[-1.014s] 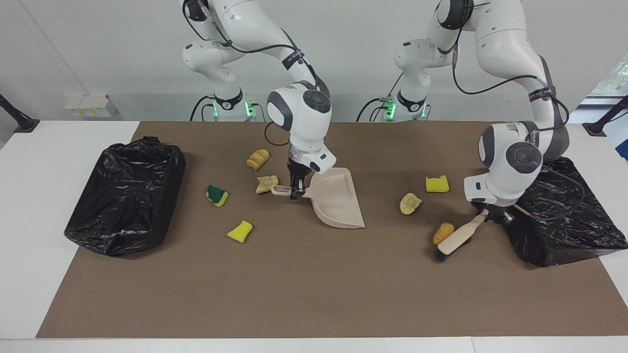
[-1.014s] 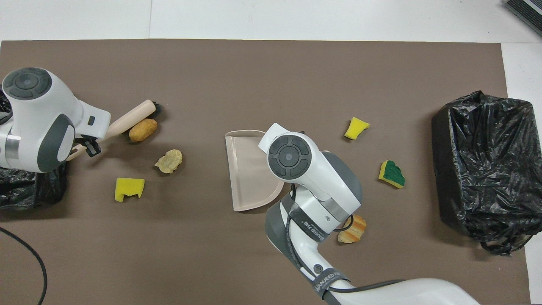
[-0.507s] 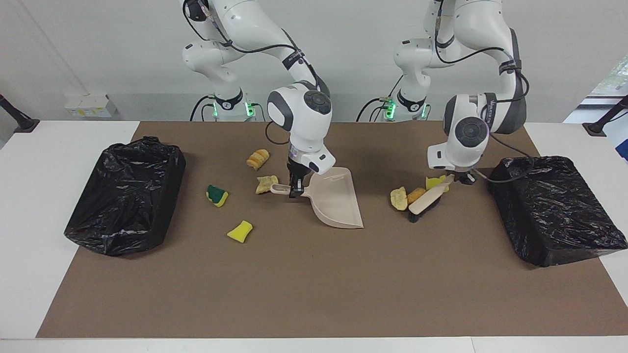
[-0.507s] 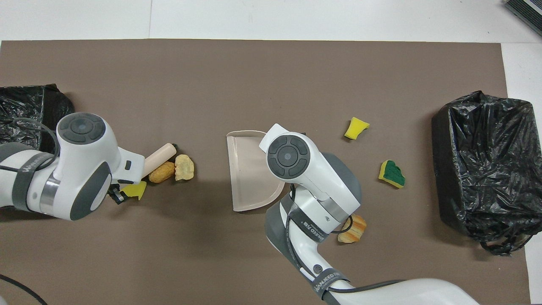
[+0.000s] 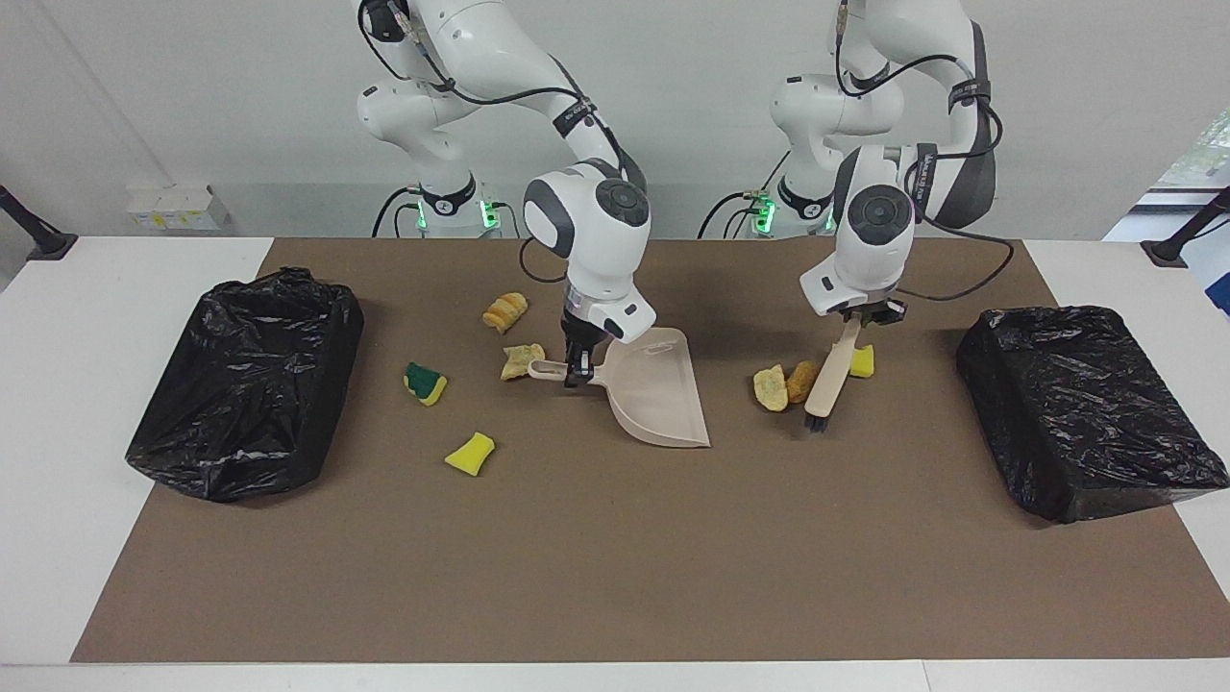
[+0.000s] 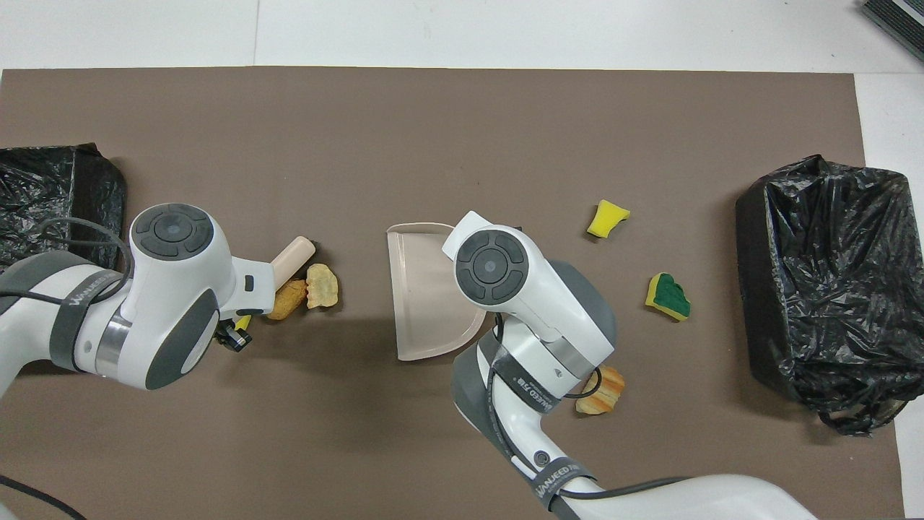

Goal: Sweep and dump trash in bin
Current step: 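Sweep the bread and sponge pieces with the brush toward the dustpan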

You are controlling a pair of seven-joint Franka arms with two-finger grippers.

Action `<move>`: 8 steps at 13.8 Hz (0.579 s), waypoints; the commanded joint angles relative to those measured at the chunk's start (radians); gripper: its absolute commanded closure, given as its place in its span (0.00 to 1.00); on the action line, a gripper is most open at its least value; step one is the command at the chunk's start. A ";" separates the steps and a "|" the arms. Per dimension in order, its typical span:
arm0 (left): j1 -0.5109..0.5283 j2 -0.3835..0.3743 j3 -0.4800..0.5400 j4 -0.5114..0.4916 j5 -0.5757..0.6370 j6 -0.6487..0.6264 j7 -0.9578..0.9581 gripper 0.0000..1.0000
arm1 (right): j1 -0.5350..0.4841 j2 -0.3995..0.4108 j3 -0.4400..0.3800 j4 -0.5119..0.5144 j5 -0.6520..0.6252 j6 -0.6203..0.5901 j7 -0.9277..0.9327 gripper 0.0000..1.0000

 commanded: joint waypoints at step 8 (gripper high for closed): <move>0.258 -0.144 0.012 -0.211 -0.124 0.041 -0.147 1.00 | -0.015 -0.001 0.003 -0.017 -0.037 -0.052 0.012 1.00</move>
